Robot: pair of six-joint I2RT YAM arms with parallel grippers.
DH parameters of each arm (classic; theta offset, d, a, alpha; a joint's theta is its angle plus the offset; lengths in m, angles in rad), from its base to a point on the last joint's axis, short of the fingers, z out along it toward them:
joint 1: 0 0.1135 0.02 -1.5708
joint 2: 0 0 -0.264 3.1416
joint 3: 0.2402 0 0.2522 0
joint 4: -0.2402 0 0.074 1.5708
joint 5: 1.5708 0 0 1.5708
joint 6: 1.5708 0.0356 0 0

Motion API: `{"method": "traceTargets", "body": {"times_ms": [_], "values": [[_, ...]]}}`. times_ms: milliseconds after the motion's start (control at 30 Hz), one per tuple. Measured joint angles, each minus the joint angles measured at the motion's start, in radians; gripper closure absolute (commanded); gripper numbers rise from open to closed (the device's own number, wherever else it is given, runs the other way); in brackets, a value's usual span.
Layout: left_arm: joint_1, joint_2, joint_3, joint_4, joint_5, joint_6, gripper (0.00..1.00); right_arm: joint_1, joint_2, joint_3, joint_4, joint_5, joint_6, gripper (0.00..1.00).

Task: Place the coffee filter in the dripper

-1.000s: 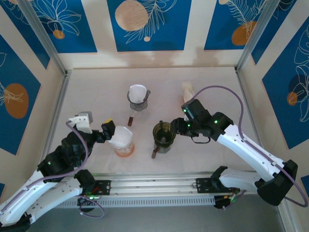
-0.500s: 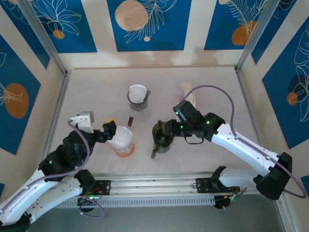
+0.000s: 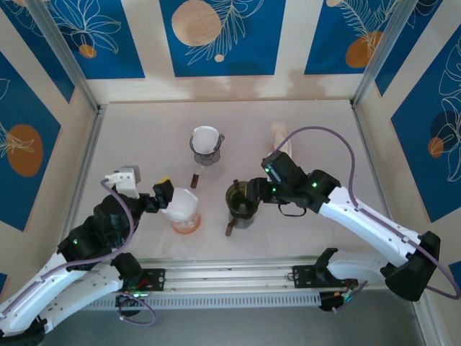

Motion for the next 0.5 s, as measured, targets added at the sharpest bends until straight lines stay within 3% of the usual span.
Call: {"method": "traceTargets", "body": {"times_ms": [500], "values": [[0.000, 0.000, 0.000, 0.000, 0.000, 0.000, 0.00, 0.024, 0.069, 0.000, 0.048, -0.039, 0.000, 0.43]]}}
